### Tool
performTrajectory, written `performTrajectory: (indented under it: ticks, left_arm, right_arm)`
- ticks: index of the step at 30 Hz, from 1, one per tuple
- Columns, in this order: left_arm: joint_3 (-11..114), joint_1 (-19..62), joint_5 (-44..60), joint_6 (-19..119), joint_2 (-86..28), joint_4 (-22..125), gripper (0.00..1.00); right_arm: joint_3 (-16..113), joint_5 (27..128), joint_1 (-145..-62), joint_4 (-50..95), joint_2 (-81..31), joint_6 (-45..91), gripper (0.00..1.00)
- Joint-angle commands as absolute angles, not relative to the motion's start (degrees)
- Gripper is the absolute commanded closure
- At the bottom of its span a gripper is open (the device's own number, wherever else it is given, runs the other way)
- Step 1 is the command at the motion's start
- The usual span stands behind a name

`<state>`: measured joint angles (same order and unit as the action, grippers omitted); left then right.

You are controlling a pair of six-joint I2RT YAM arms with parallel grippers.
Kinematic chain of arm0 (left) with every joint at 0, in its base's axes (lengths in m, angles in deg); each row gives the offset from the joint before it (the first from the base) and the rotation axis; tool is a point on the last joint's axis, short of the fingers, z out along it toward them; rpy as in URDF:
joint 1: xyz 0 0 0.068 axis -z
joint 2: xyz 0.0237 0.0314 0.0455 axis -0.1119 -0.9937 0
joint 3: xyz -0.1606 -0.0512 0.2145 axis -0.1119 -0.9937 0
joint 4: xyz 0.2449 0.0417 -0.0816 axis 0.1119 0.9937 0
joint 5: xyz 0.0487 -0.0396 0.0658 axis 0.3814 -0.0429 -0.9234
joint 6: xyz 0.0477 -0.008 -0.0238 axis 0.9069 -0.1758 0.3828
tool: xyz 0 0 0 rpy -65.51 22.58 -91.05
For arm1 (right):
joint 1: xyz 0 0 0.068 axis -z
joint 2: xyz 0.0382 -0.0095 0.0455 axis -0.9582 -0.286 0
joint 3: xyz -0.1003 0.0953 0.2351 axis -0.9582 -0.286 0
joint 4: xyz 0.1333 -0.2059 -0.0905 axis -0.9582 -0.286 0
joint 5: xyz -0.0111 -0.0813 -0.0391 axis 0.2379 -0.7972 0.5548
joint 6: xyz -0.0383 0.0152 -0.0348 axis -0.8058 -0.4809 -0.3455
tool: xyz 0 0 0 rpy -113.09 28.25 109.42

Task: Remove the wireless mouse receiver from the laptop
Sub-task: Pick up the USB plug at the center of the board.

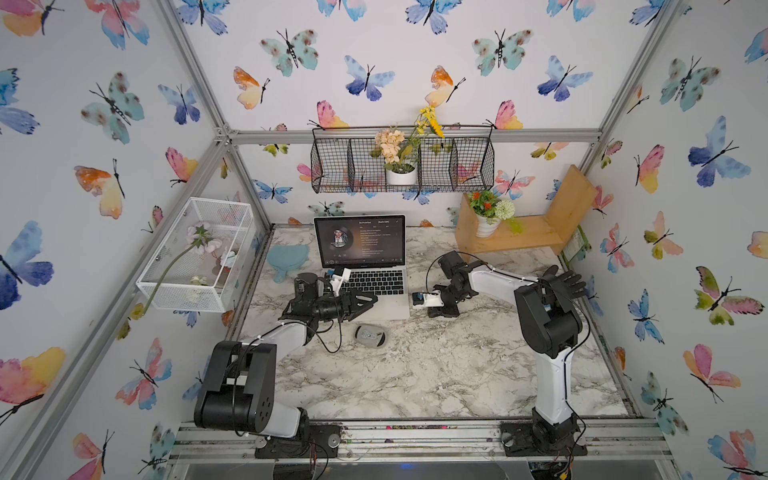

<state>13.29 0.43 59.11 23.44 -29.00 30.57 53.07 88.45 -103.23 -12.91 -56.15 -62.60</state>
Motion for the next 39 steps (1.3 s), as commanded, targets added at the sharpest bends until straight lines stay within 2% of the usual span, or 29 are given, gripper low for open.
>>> performTrajectory:
  ticks: [1, 24, 30, 33, 39]
  left_arm:
    - [13.04, 0.26, 60.58, 23.71, -28.88, 29.56, 0.42]
    - [12.92, 0.26, 60.46, 22.72, -28.22, 30.43, 0.36]
    - [14.95, 5.9, 65.13, 19.31, -30.46, 27.27, 0.35]
    - [16.39, 9.37, 65.23, 17.48, -31.59, 25.13, 0.39]
    - [17.71, 10.8, 64.62, 14.55, -32.6, 21.58, 0.4]
  right_arm:
    - [51.12, 86.92, -103.62, -13.14, -56.39, -61.89, 0.81]
    - [51.9, 94.91, -103.62, -18.06, -46.72, -59.92, 0.85]
    - [53.84, 96.82, -105.24, -19.8, -41.84, -57.97, 0.85]
    - [55.31, 97.27, -106.53, -20.65, -40.14, -57.1, 0.85]
    - [57.38, 97.44, -109.02, -21.48, -36.87, -55.71, 0.85]
